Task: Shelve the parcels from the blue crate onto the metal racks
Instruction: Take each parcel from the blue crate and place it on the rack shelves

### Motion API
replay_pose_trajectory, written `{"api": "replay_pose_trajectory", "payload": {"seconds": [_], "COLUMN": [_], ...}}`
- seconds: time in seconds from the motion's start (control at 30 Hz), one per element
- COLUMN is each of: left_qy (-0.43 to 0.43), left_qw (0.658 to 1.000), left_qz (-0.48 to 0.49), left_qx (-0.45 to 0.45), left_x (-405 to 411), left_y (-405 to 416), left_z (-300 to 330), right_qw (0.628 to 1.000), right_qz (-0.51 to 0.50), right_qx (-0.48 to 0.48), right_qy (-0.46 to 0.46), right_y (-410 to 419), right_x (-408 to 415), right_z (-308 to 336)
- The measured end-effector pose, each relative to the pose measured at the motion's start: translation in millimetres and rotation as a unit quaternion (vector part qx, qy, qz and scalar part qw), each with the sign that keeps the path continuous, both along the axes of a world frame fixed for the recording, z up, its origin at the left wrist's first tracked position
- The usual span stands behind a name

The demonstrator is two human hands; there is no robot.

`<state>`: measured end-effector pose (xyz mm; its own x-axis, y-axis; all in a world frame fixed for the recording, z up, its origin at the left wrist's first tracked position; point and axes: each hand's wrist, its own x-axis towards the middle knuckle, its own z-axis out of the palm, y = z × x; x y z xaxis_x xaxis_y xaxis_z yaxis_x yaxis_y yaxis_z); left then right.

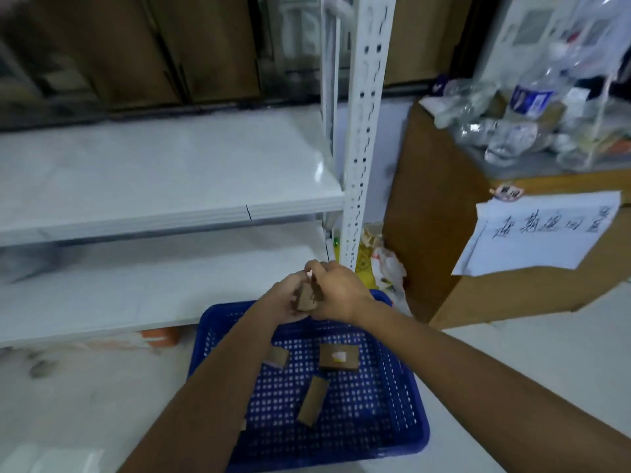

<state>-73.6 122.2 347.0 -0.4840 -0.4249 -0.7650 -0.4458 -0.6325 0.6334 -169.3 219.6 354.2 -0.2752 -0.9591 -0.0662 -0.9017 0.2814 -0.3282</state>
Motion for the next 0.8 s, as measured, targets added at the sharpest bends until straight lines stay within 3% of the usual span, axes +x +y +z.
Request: {"api": "replay_pose_trajectory", "payload": {"seconds": [0.1, 0.17, 0.27, 0.4, 0.67, 0.8], "left_qy": [0.029, 0.049, 0.097, 0.159, 0.254, 0.28], "left_qw": [0.999, 0.998, 0.994, 0.984, 0.95, 0.936], "left_qz": [0.018, 0.025, 0.036, 0.038, 0.128, 0.149], "left_qx": [-0.025, -0.04, -0.044, -0.074, -0.132, -0.153], "left_x": [18, 29, 43, 58, 127, 188], "left_y": [-5, -7, -18, -23, -24, -41], "left_z": [100, 173, 277, 391, 505, 533], "right_qw": [0.983, 0.965, 0.927, 0.839, 0.739, 0.728], "right_qz": [-0.082, -0.152, -0.241, -0.249, -0.206, -0.161], "right_qx": [-0.088, -0.128, -0.099, -0.08, -0.196, -0.231], "right_qy": [-0.136, -0.171, -0.272, -0.478, -0.61, -0.625], "right_y": [8, 12, 18, 14, -24, -53], "right_x": [-5, -17, -37, -34, 21, 72], "right_z": [98, 162, 251, 356, 478, 507]}}
